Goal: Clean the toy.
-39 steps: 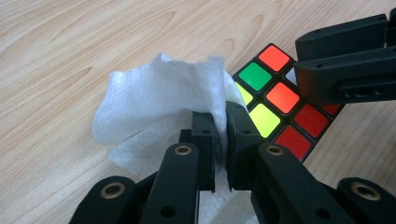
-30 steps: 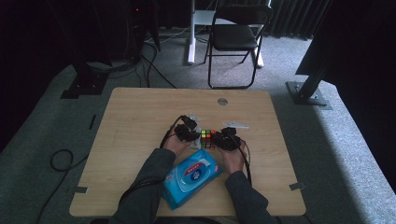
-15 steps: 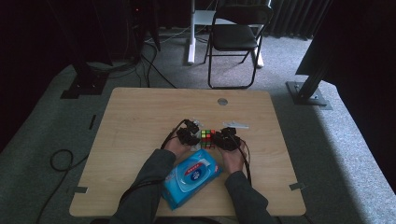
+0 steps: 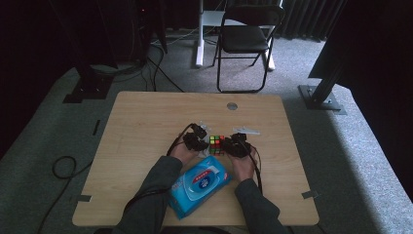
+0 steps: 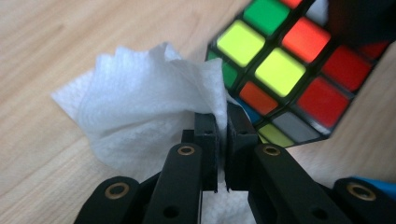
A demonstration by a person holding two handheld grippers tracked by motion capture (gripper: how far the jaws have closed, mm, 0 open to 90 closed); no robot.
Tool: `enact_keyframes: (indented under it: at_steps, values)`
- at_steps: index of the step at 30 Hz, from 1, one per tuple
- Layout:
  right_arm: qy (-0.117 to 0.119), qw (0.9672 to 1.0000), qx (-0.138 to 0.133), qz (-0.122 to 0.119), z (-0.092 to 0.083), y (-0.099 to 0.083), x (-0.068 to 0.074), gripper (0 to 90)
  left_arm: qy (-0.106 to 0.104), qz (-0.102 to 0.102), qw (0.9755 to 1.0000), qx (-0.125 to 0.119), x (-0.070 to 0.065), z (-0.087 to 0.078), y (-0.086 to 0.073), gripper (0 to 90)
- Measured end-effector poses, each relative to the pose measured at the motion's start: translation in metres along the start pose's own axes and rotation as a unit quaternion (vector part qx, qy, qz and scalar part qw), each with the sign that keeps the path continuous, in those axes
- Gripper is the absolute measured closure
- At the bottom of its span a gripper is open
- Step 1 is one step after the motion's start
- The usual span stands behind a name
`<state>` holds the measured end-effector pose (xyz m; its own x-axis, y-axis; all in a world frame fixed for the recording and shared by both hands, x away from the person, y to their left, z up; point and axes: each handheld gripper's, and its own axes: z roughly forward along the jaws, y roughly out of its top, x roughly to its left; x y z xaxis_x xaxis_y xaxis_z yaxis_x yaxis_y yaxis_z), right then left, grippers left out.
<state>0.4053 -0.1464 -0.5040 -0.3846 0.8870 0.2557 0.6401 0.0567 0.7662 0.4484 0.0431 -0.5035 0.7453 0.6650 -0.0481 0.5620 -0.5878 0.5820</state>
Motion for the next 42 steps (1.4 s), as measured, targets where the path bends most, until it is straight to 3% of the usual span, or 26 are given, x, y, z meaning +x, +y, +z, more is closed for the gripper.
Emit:
enact_keyframes:
  at_steps: [6, 10, 14, 18, 29, 31, 37, 42]
  values:
    - [-0.001, 1.0, 0.0, 0.0, 0.0, 0.0, 0.0, 69.9, 0.004, 0.008, 0.9999, -0.013, -0.002, -0.013, 0.006, 85.6]
    - [0.0, 1.0, 0.0, 0.001, 0.0, 0.0, 0.0, 69.8, -0.018, 0.01, 0.9993, -0.031, -0.003, -0.02, 0.007, 85.3]
    - [0.002, 1.0, -0.001, 0.002, 0.0, 0.0, -0.001, 69.8, -0.023, 0.023, 0.9988, -0.036, -0.008, -0.024, 0.008, 85.2]
    - [0.003, 1.0, -0.001, 0.002, 0.0, 0.0, -0.001, 69.8, -0.028, 0.023, 0.9987, -0.035, -0.008, -0.025, 0.007, 85.2]
    - [0.001, 1.0, -0.001, 0.003, 0.0, 0.0, -0.001, 69.9, -0.013, 0.02, 0.9996, -0.018, -0.004, -0.019, 0.004, 85.5]
    - [0.001, 1.0, -0.001, 0.003, 0.0, 0.0, 0.0, 69.9, -0.005, 0.027, 0.9996, 0.001, -0.005, -0.013, 0.001, 85.4]
    - [0.002, 1.0, 0.0, 0.005, 0.0, 0.0, -0.001, 69.9, -0.004, 0.033, 0.9992, 0.022, -0.006, 0.001, -0.003, 85.8]
    - [0.002, 1.0, 0.0, 0.004, 0.0, 0.0, -0.001, 69.9, 0.0, 0.048, 0.9975, 0.052, -0.008, 0.012, -0.004, 85.5]
